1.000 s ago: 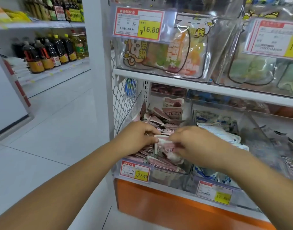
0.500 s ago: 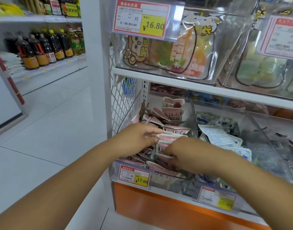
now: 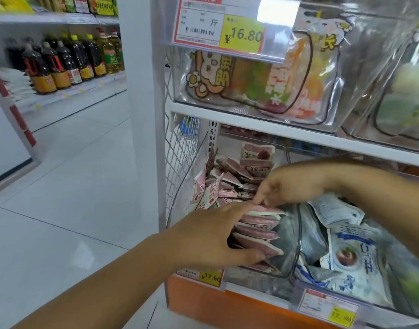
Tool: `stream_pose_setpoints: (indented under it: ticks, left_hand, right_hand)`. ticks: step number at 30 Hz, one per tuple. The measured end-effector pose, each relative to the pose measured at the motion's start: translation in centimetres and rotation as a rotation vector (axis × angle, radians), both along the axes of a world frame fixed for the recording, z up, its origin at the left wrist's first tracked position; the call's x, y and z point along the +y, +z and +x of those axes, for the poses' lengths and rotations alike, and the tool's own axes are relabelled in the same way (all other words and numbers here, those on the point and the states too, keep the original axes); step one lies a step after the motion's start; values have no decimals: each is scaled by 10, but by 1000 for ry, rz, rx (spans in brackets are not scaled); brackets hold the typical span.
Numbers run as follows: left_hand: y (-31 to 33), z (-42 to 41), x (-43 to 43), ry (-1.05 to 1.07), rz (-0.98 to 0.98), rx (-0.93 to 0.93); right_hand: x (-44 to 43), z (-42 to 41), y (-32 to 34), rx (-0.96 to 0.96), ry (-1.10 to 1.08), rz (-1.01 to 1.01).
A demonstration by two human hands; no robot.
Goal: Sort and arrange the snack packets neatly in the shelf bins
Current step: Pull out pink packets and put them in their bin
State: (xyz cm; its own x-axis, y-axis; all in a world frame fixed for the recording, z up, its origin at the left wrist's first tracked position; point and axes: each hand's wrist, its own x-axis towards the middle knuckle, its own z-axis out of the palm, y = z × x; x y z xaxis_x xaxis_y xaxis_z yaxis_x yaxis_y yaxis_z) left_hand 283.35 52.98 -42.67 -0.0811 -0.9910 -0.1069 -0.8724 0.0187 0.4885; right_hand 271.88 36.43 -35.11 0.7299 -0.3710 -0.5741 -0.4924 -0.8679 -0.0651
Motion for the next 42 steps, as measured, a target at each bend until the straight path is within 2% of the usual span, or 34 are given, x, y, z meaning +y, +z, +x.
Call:
stream_pose_setpoints:
  ticks: [4,9,13,18,23,25,29,38,40,42]
  left_hand:
    - [-2,3,-1,-18,20,-17]
    - [-5,5,0,-56,27,-53]
    - [-7,6,-1,-56,18,-57]
    - [-9,7,-2,-42,18,-18]
    - [-6,7,1,-38,21,-16]
    - [-6,7,2,-37,39,-19]
    - [-6,8,4,-35,71,6]
    - [-4,7,2,-16,77,18]
    - [-4,6,2,-10,73,19]
    - [-6,7,2,0,54,46]
  right_hand:
    - [-14,22,-10,-129,-108,7]
    - [-16,42,-41,-98,29,-163]
    - [-12,40,-46,-156,40,-153]
    - [2,62,-73,-103,179,-483]
    - [1,62,-70,-134,266,-558]
    - [-2,54,-65,-206,243,-511]
    - [-8,38,-56,-441,51,-286]
    - [-14,11,-35,-665,-251,-27]
    - [-10,4,-32,-774,-344,63]
    - [-4,-4,-31,-935,-455,235]
